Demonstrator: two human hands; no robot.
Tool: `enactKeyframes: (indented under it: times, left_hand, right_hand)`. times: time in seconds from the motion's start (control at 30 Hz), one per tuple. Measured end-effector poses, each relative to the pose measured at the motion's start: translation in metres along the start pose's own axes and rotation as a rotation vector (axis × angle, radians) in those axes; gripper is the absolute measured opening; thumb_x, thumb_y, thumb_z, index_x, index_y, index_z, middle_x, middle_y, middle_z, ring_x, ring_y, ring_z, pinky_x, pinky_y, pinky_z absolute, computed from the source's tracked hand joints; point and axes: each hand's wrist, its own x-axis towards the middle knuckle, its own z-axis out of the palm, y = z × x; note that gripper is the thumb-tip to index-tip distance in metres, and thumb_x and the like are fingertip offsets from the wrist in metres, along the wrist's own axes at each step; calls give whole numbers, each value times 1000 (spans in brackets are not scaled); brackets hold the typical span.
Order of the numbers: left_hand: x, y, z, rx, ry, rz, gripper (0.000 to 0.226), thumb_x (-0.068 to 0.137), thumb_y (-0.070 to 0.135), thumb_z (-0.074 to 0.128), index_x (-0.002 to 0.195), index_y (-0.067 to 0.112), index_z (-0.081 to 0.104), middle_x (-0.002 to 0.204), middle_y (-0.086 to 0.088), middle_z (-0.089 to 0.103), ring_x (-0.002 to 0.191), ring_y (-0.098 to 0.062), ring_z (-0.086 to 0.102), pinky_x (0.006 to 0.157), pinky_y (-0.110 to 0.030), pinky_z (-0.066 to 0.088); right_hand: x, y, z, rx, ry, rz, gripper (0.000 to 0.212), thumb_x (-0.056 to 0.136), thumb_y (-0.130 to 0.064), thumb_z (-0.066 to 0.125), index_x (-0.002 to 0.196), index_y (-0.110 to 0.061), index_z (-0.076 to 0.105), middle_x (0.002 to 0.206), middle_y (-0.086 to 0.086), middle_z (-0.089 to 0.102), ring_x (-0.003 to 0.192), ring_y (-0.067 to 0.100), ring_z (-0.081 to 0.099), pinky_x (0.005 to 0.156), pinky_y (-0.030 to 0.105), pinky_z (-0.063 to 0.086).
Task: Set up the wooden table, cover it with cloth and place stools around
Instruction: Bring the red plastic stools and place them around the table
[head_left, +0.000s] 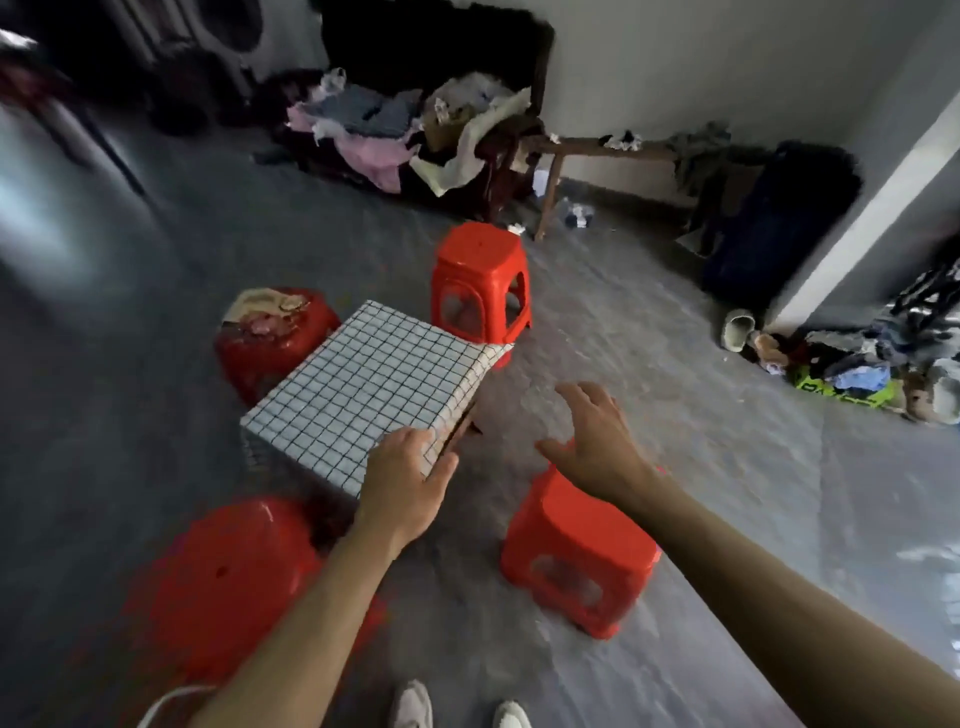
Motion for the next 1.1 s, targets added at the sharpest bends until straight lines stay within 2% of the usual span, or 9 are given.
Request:
enactKeyframes:
  times: [0.07,0.17,0.27,0.37,0.47,0.67,0.77,0.9,1.1]
  left_hand:
    - [-19,-32,-27,24,31,-88,70,83,60,45,129,9,57,132,-11,55,125,-25,47,109,-39,35]
    - [-50,-83,-77,105,159,-214,61,84,52,51,122,6,62,124,-14,60,120,-28,52,107,-40,38]
    - [-93,-124,-130,128,323,-355,56,85,47,58,119,3,63,122,-16,61,120,-31,53,106,-39,37]
    - [-142,-164,-169,135,423,-487,54,87,45,58,121,3,63,125,-16,59,122,-30,50,106,-35,33]
    - [-190,-207,-197,82,493,-574,62,79,49,50,117,3,64,123,-17,60,122,-30,50,106,-35,33]
    - [-264,-313,-242,-64,568,-654,55,81,46,56,110,0,67,114,-16,64,113,-31,56,100,-37,40]
    - [-302,-369,-270,-139,600,-684,47,89,39,64,115,0,65,119,-15,61,116,-29,54,101,-34,38]
    - [-344,-432,-305,-150,618,-763,43,91,39,63,120,6,62,127,-11,54,117,-26,53,99,-31,39]
    - [-371,-508,-357,-121,671,-807,44,92,44,59,122,12,60,132,-7,53,122,-23,50,100,-32,37]
  right_hand:
    - [5,-31,20,17,-68,-76,73,75,-47,60,140,-22,37,141,12,40,128,36,39,100,53,42]
    - [11,-84,57,1,-139,-217,85,68,-59,45,142,-18,39,147,12,38,134,34,36,103,56,40]
    - [0,-146,90,-16,-232,-376,81,78,-51,64,146,-17,34,150,13,34,137,33,32,108,54,37]
    - [-18,-205,123,-65,-288,-500,76,86,-44,66,148,-16,32,152,13,29,139,34,29,110,52,34]
    - [-38,-260,156,-91,-333,-597,75,84,-43,66,146,-14,34,150,14,33,136,34,32,109,51,35]
    - [-82,-361,231,-175,-374,-678,73,81,-42,71,141,-14,41,141,14,41,130,34,39,106,48,39]
    - [-108,-418,274,-178,-402,-704,76,80,-44,71,143,-15,40,142,14,42,131,33,40,105,49,40]
    - [-137,-491,321,-206,-426,-778,73,82,-38,71,144,-15,41,145,15,40,134,33,38,110,45,36]
    - [-149,-592,380,-284,-497,-858,78,84,-44,68,149,-22,31,151,12,32,137,32,33,110,52,36]
